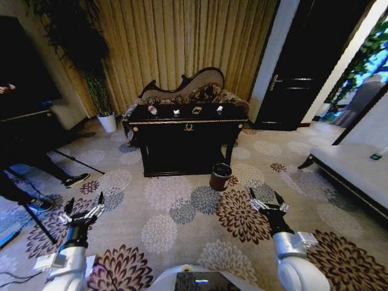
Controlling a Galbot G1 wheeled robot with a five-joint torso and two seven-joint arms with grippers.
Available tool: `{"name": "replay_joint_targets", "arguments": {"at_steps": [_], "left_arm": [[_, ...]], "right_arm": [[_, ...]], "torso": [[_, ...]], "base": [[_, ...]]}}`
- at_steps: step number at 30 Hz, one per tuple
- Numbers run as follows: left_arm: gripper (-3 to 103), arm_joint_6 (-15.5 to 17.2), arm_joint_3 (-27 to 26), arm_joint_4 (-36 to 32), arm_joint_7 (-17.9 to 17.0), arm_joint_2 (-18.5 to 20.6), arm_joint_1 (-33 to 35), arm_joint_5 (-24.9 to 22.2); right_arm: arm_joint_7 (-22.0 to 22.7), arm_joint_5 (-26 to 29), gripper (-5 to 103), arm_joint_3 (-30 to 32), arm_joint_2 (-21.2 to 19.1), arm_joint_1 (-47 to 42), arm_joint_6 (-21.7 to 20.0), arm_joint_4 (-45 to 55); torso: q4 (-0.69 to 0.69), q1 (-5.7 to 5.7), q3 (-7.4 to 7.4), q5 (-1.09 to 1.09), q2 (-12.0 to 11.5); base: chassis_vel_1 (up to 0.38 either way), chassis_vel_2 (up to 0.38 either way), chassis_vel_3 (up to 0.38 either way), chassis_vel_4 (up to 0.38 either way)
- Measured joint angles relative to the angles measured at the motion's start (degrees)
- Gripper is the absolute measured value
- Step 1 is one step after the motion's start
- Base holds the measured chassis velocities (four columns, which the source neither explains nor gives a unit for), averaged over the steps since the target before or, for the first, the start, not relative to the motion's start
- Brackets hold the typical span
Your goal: Move to the front of the table and place the trash on the table into the trash bin.
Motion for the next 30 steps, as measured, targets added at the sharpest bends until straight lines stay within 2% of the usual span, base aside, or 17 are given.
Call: {"name": "replay_joint_targets", "arguments": {"at_steps": [1, 2, 3, 4, 7, 11, 20, 30], "left_arm": [[100, 2.42, -0.98, -1.06, 0.02, 1.46, 0.04, -1.96], [100, 2.42, -0.98, -1.06, 0.02, 1.46, 0.04, -1.96], [100, 4.69, -2.12, -1.83, 0.26, 2.74, 0.17, -3.43], [100, 4.69, -2.12, -1.83, 0.26, 2.74, 0.17, -3.43], [100, 12.27, -4.72, -4.24, 0.69, 4.34, 0.40, -5.59], [100, 14.63, -6.15, -4.71, 0.30, 4.67, -0.31, -6.52], [100, 15.94, -6.97, -4.84, 0.24, 4.55, -1.04, -6.98], [100, 15.80, -6.76, -5.35, 0.30, 4.01, -0.68, -6.72]], "right_arm": [[-1.11, 1.04, 100, 0.73, -0.83, 0.03, -2.23, 1.22], [-1.11, 1.04, 100, 0.73, -0.83, 0.03, -2.23, 1.22], [-2.42, 1.62, 100, 1.85, -1.59, 0.10, -3.90, 1.94], [-2.42, 1.62, 100, 1.85, -1.59, 0.10, -3.90, 1.94], [-4.72, 2.98, 100, 5.11, -2.68, 0.42, -8.78, 3.96], [-4.76, 3.38, 100, 7.07, -3.11, 0.62, -10.38, 4.88], [-2.83, 3.39, 100, 7.90, -3.40, 1.25, -11.27, 5.23], [-2.60, 3.33, 100, 7.67, -3.18, 1.94, -11.32, 4.95]], "torso": [[0.00, 0.00, 0.00, 0.00, 0.00], [0.00, 0.00, 0.00, 0.00, 0.00], [0.01, 0.00, 0.00, 0.00, 0.00], [0.01, 0.00, 0.00, 0.00, 0.00], [0.01, 0.00, 0.00, 0.01, 0.00], [0.00, 0.00, 0.00, 0.00, 0.00], [0.00, 0.00, 0.00, 0.00, 0.00], [0.00, 0.00, 0.00, 0.00, 0.00]], "base": [[0.000, 0.000, 0.000, 0.000], [0.000, 0.000, 0.000, 0.000], [0.000, 0.000, 0.000, 0.000], [0.000, 0.000, 0.000, 0.000], [0.000, 0.000, 0.000, 0.000], [0.000, 0.000, 0.000, 0.000], [0.000, 0.000, 0.000, 0.000], [0.000, 0.000, 0.000, 0.000]]}}
